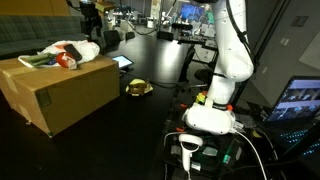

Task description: Put the objects on top of the box on to the table and the objects on the table on to the top of the box

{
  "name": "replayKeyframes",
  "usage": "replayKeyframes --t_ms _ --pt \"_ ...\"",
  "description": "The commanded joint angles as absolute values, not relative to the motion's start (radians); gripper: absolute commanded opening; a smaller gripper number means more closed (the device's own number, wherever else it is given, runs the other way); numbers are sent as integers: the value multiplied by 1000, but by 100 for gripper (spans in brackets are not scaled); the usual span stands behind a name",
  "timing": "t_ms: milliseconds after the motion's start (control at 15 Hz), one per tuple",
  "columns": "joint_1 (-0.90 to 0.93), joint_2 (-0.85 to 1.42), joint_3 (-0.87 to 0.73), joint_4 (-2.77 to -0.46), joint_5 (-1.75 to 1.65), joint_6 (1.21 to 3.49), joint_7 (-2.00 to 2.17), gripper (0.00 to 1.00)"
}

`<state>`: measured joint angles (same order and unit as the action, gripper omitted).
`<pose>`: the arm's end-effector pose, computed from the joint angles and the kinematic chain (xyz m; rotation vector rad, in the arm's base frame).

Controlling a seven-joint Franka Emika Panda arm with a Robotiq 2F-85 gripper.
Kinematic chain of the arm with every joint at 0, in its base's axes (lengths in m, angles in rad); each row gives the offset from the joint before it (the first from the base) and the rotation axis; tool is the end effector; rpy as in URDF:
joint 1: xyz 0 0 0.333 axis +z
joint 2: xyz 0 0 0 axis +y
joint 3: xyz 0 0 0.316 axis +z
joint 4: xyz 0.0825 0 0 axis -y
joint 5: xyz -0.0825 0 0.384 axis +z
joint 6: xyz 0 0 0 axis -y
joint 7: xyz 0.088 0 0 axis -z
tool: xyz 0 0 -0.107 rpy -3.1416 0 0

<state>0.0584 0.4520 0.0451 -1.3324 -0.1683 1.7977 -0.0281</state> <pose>0.6929 0.0518 0.4758 2.9875 0.2451 0.0287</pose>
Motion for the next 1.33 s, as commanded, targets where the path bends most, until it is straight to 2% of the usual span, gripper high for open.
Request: replayKeyframes --t_ms 0,467,1200,1267 --pt "52 271 47 -1572 -127 1834 -27 100" --pt "45 30 42 -1930 -52 1929 -14 100" --pt "0 -293 -28 -2579 -67 2354 -61 100" --pt "14 -195 -9 -2442 -62 2259 -31 100"
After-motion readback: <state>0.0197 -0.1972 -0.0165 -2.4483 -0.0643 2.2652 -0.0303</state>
